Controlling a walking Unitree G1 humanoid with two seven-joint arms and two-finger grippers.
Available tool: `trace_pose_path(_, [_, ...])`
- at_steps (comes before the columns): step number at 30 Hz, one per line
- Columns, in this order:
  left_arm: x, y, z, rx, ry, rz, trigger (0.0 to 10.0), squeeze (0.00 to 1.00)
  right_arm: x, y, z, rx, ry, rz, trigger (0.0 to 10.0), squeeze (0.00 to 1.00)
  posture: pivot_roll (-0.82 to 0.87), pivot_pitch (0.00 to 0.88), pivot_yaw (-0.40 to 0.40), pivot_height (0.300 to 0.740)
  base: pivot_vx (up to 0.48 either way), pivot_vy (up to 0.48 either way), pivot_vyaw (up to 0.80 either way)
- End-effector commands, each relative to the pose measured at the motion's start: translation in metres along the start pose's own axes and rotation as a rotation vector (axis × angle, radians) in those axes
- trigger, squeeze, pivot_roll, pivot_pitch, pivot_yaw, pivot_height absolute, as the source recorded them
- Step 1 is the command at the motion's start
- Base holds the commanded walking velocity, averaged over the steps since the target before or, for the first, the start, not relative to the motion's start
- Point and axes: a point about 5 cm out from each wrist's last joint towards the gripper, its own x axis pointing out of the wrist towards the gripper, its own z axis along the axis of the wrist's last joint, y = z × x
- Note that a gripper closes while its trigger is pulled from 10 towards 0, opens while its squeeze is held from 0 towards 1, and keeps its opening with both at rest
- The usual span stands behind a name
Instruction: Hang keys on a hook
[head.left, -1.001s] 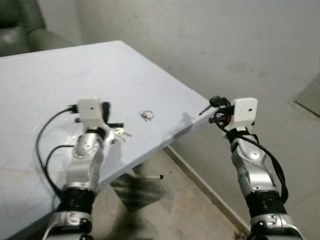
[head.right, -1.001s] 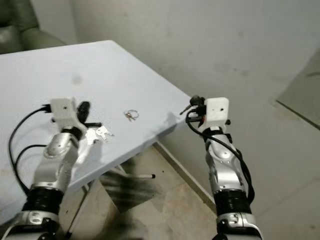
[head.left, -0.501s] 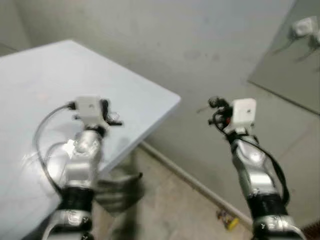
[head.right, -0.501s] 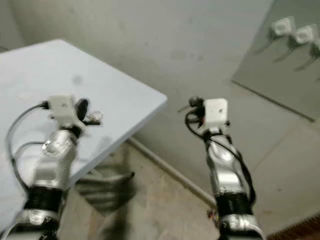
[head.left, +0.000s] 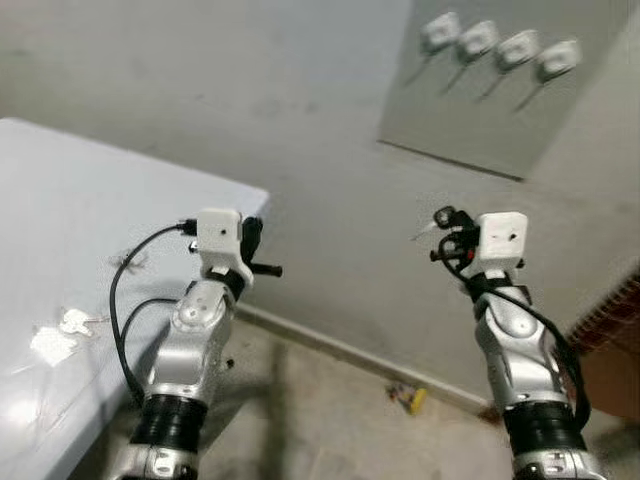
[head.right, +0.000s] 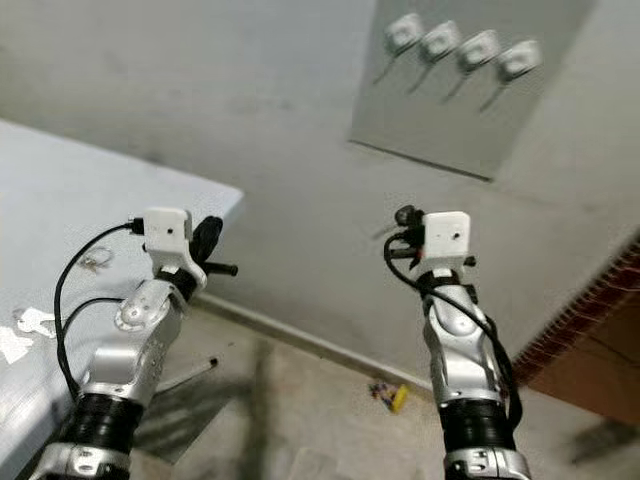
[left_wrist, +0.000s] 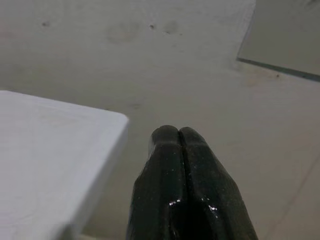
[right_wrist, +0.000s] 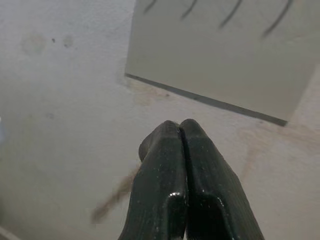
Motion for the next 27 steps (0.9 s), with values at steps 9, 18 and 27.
trace_pose_path(9, [-0.005,0.013,0.009,-0.007,-0.026,0.048,10.0,0.0,-0.015,-0.003,-0.01,0.043,0.061,-0.047,10.0,0.0,0.01,0.053,-0.032,0.74,0.0,0.0,0.0])
trace_pose_path(18, [-0.009,0.012,0.009,-0.005,-0.011,0.055,10.0,0.0,-0.016,-0.001,-0.008,0.047,0.055,-0.058,10.0,0.0,0.02,0.073,-0.026,0.74,0.0,0.0,0.0])
trace_pose_path(27, [-0.007,0.002,0.009,0.019,0.03,-0.025,10.0,0.0,-0.019,-0.001,-0.005,0.06,0.031,-0.11,10.0,0.0,-0.01,0.072,0.069,0.74,0.0,0.0,0.0])
